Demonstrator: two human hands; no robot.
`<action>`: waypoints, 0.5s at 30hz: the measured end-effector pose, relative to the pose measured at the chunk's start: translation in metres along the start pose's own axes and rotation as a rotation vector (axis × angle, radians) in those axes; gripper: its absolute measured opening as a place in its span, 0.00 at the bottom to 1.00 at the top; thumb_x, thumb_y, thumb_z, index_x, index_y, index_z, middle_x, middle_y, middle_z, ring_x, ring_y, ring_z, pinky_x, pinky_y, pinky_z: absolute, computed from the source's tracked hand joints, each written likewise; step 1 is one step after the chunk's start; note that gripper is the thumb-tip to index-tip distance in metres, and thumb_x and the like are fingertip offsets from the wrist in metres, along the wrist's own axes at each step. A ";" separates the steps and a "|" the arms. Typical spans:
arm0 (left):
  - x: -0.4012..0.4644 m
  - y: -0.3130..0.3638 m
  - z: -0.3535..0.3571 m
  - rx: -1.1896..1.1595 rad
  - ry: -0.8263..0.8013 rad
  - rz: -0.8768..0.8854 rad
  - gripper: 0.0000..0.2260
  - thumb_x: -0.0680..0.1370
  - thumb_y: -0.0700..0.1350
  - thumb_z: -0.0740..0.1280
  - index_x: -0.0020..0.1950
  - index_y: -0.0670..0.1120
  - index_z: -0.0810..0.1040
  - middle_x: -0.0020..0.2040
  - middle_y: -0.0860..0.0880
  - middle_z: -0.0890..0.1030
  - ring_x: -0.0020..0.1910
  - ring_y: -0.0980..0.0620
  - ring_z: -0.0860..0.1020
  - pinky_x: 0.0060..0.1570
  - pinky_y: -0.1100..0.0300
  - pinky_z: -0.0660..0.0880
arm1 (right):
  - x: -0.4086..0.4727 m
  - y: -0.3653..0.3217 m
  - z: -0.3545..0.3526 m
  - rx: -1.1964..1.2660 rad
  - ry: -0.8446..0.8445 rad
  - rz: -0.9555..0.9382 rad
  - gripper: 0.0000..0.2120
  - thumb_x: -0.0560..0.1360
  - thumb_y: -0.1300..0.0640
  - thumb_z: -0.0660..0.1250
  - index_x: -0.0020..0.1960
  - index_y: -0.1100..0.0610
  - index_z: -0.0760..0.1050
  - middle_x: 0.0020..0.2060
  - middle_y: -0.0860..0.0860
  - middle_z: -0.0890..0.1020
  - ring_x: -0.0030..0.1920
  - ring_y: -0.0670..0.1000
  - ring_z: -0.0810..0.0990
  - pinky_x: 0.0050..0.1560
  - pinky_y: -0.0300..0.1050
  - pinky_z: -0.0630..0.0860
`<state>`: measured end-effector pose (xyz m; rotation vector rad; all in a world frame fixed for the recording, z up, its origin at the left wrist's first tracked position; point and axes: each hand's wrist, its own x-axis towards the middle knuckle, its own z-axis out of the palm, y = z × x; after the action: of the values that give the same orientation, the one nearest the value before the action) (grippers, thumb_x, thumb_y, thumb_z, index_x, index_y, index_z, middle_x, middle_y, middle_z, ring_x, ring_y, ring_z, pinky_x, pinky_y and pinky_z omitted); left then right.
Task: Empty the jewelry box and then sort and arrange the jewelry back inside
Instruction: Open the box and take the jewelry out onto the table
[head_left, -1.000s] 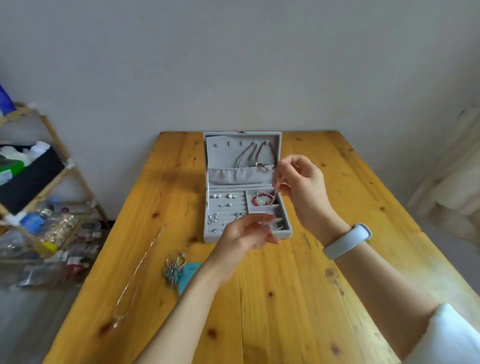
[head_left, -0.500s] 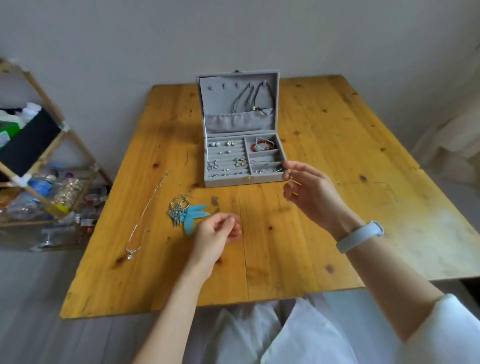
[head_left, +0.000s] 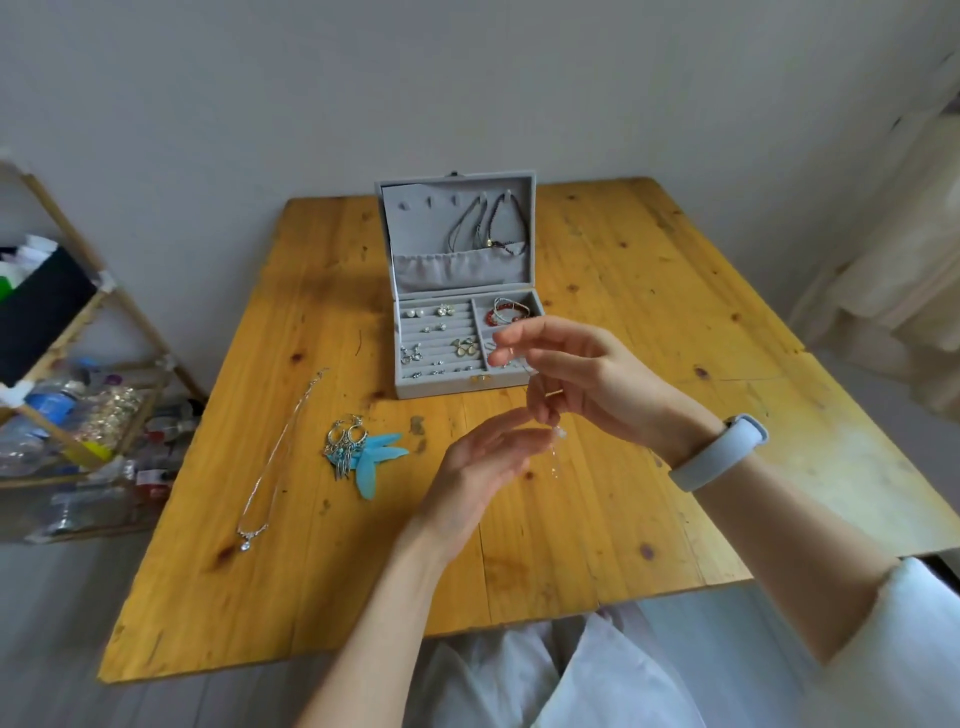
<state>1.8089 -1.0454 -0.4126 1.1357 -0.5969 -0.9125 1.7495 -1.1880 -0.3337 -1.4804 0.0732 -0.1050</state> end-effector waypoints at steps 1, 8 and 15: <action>0.001 0.002 0.001 0.079 0.003 0.017 0.11 0.73 0.45 0.65 0.55 0.46 0.78 0.53 0.48 0.82 0.59 0.50 0.76 0.63 0.51 0.67 | 0.000 0.002 0.002 -0.020 -0.025 0.019 0.09 0.76 0.64 0.59 0.53 0.57 0.75 0.46 0.52 0.80 0.28 0.51 0.76 0.28 0.38 0.72; 0.003 0.003 0.002 0.197 0.145 0.088 0.03 0.74 0.40 0.67 0.45 0.43 0.80 0.47 0.47 0.82 0.50 0.54 0.78 0.55 0.56 0.72 | -0.004 0.000 0.006 -0.168 0.026 -0.027 0.09 0.76 0.67 0.60 0.49 0.56 0.76 0.35 0.50 0.79 0.29 0.48 0.75 0.28 0.38 0.72; -0.003 0.009 -0.020 0.014 0.192 0.055 0.06 0.76 0.35 0.61 0.43 0.41 0.77 0.37 0.46 0.81 0.45 0.46 0.79 0.52 0.54 0.75 | -0.011 0.006 -0.018 -0.441 0.134 0.039 0.09 0.75 0.67 0.62 0.49 0.56 0.76 0.30 0.51 0.77 0.26 0.47 0.70 0.26 0.36 0.68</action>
<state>1.8260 -1.0314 -0.4110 1.1979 -0.4753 -0.7428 1.7364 -1.2043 -0.3420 -1.9096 0.2464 -0.1635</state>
